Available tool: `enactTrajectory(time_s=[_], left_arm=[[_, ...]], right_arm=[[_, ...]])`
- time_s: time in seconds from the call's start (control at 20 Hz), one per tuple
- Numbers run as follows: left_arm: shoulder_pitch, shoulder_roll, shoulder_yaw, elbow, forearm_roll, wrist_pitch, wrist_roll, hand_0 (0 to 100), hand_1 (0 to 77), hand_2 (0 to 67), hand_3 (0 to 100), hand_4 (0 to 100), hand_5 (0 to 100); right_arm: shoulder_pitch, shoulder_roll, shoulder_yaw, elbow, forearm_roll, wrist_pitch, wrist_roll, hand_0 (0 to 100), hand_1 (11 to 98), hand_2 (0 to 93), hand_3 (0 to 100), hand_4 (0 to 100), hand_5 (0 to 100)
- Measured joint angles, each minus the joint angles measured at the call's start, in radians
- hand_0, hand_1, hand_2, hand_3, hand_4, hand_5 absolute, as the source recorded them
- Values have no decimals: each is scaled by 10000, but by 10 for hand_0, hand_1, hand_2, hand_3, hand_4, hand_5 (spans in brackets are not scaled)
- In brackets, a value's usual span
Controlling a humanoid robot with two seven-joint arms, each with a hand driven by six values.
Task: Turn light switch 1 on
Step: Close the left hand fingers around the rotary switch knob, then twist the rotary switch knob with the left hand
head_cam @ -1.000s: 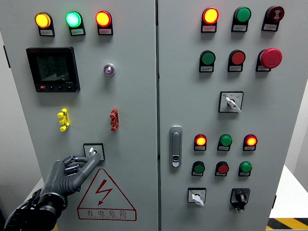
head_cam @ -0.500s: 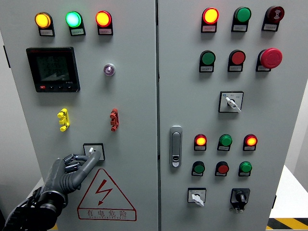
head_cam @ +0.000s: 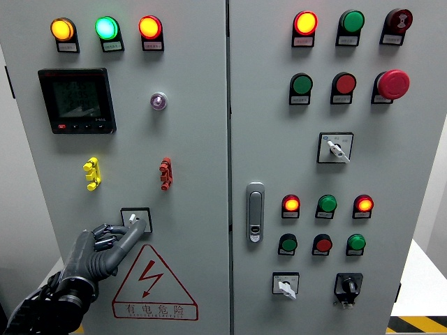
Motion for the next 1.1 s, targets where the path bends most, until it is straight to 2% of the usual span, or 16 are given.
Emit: enactTrajectory(time_s=[0.3, 0.45, 0.55, 0.7, 0.85, 1.1], left_arm=[[-115, 0, 0, 6, 0, 0, 19, 7, 543, 547, 1000, 1000, 1000], [-120, -11, 0, 6, 0, 0, 22, 127, 540, 549, 1000, 1000, 1000], [-122, -11, 2, 6, 0, 0, 23, 253, 543, 550, 1000, 1000, 1000], [-126, -11, 3, 14, 11, 0, 23, 382, 543, 551, 1000, 1000, 1000], [-138, -6, 5, 21, 14, 0, 23, 436, 539, 551, 1000, 1000, 1000], [-150, 0, 13, 40, 15, -14, 23, 456, 541, 551, 1000, 1000, 1000]], right_arm=[[0, -6, -2, 1, 0, 0, 0, 0, 198, 0, 197, 194, 106], [0, -12, 1, -5, 0, -1, 0, 0, 198, 0, 197, 194, 106], [0, -7, 1, -6, 0, -1, 0, 0, 198, 0, 197, 194, 105], [0, -8, 4, -6, 0, -1, 0, 0, 198, 0, 197, 194, 105], [0, -10, 5, -6, 0, 2, 0, 0, 199, 0, 197, 194, 105], [0, 2, 5, -6, 0, 3, 0, 0, 199, 0, 197, 194, 105]])
